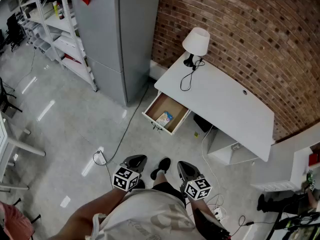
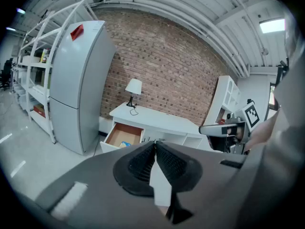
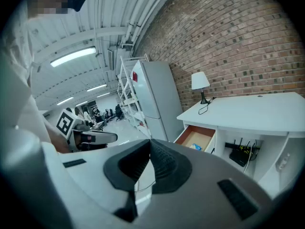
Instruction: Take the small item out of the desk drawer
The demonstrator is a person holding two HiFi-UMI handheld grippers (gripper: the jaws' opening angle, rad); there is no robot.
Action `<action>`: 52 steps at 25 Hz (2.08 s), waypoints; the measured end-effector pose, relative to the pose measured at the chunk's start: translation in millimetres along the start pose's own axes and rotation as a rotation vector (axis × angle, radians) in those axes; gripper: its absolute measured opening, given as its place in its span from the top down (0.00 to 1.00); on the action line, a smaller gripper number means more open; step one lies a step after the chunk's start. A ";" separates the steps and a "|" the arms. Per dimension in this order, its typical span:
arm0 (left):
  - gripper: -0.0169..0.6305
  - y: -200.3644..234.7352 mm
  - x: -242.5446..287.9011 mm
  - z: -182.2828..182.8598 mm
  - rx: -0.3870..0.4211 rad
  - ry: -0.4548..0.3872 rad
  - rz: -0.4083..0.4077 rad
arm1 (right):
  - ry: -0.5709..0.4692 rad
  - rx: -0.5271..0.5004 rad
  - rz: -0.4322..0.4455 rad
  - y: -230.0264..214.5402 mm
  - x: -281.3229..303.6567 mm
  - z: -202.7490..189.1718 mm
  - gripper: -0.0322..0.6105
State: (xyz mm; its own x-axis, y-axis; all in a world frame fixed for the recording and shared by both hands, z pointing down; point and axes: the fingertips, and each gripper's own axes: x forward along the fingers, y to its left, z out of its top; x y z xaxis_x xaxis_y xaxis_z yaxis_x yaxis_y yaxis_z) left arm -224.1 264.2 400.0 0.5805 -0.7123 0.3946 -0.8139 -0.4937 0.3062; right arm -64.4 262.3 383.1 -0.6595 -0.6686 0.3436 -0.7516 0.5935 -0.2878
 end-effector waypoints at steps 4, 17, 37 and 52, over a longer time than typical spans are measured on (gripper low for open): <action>0.95 -9.0 -13.8 -2.3 -0.002 -0.016 0.007 | -0.006 -0.008 0.013 14.1 -9.2 -0.7 0.94; 0.95 -13.8 -40.4 -15.5 0.019 -0.007 -0.019 | -0.030 0.012 -0.003 44.1 -19.2 -15.5 0.94; 0.95 3.6 -26.6 -23.0 -0.023 0.010 -0.015 | 0.014 0.014 0.007 36.8 11.8 -14.9 0.94; 0.95 12.1 36.4 14.8 0.001 0.064 -0.038 | 0.039 0.070 0.003 -17.6 47.0 8.5 0.94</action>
State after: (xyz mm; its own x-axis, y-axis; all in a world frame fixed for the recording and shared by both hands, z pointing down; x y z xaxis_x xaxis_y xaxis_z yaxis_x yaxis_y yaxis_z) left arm -213.1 224.9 405.3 0.6116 -0.6596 0.4369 -0.7910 -0.5204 0.3217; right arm -82.3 216.6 396.7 -0.6622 -0.6477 0.3768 -0.7492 0.5620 -0.3505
